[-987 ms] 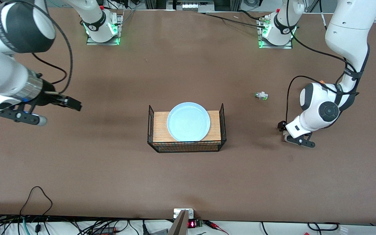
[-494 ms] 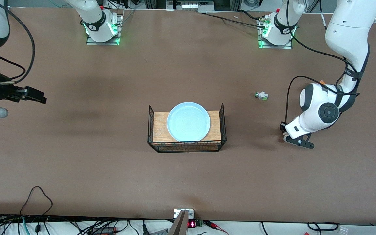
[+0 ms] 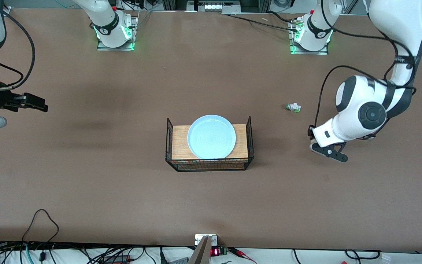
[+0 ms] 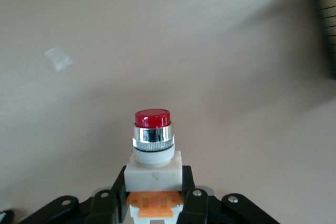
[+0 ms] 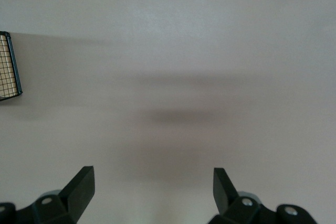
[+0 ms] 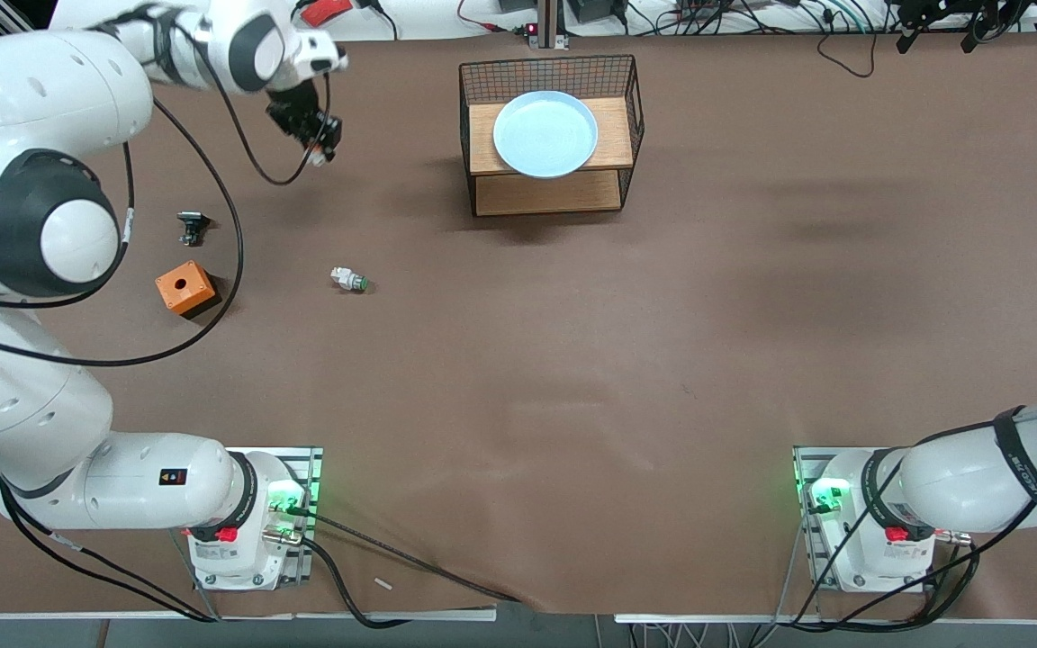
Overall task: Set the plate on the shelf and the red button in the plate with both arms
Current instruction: 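Carry the red button with the left gripper onto the plate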
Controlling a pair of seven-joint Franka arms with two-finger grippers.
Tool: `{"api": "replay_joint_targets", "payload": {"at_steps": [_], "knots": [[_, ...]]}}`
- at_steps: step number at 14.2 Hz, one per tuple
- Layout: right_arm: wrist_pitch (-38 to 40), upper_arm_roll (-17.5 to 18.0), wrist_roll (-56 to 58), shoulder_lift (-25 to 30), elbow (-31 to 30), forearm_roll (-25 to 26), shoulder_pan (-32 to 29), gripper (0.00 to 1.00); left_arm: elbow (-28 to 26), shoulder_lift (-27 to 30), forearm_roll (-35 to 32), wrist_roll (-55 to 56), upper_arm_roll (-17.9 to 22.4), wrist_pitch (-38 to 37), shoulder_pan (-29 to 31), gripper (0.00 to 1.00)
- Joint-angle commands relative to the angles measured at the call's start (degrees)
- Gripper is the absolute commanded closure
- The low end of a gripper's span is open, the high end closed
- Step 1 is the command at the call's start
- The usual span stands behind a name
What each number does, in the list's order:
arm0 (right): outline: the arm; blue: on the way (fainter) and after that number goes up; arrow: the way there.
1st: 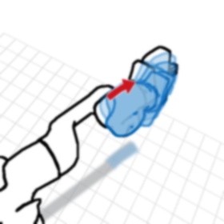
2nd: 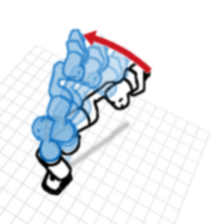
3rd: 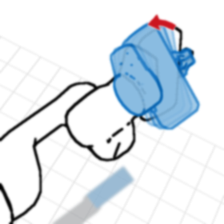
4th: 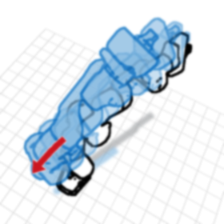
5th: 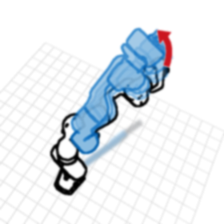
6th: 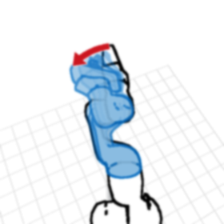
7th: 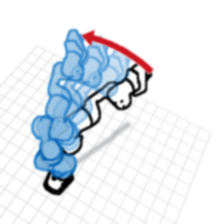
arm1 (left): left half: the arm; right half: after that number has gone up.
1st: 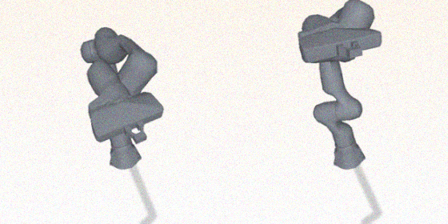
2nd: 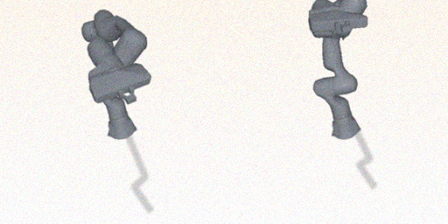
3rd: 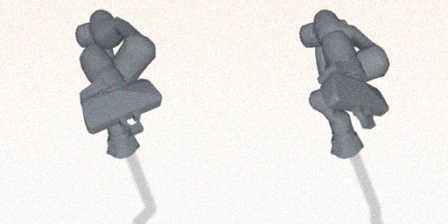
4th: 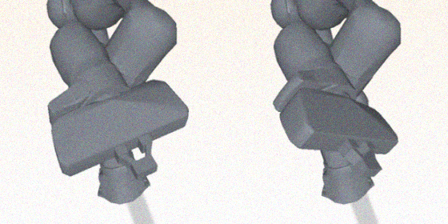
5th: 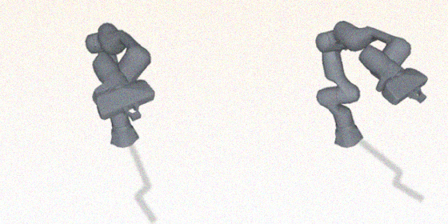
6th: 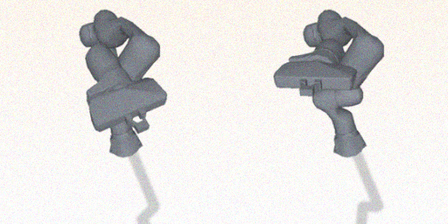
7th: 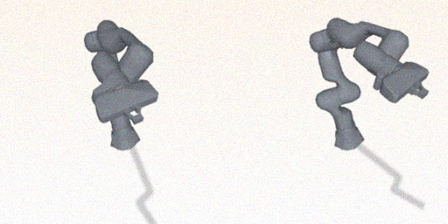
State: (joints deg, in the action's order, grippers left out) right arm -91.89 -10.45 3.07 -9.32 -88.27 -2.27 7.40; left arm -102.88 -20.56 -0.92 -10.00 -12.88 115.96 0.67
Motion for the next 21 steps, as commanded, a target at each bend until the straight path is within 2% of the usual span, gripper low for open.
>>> {"api": "replay_joint_targets", "payload": {"at_steps": [1, 3, 5, 9, 14, 21], "knots": [[-1.54, 0.34, -0.17, 3.25, -2.96, 0.86, 0.07, 0.0, 10.73, 0.35, 7.31, 2.34, -3.2, -11.94, -0.14, 0.95], [-2.06, 0.43, -1.14, 3.96, -3.75, 0.86, 0.16, 0.0, 16.9, -0.01, 13.28, 9.87, -4.95, -16.45, -1.98, 0.95], [-3.11, 0.51, -1.14, 5.01, -5.41, 0.95, 0.34, 0.0, 19.46, -0.62, 16.99, 18.83, -5.31, -16.46, -6.35, 0.95], [-4.44, 0.6, -1.05, 6.51, -7.27, 1.3, 0.25, 0.0, 29.12, -7.64, 17.18, 36.68, -4.96, -11.38, -17.96, 0.95], [-2.85, 0.6, -0.34, 6.07, -5.96, 0.77, 0.25, 0.0, 29.84, -13.53, 15.7, 44.01, -4.7, -0.84, -24.57, 0.95], [-2.68, 0.52, -0.79, 6.42, -5.34, 1.21, 0.07, 0.0, 29.58, -19.16, 2.36, 44.54, -4.61, 4.54, -27.74, 0.91]]}}
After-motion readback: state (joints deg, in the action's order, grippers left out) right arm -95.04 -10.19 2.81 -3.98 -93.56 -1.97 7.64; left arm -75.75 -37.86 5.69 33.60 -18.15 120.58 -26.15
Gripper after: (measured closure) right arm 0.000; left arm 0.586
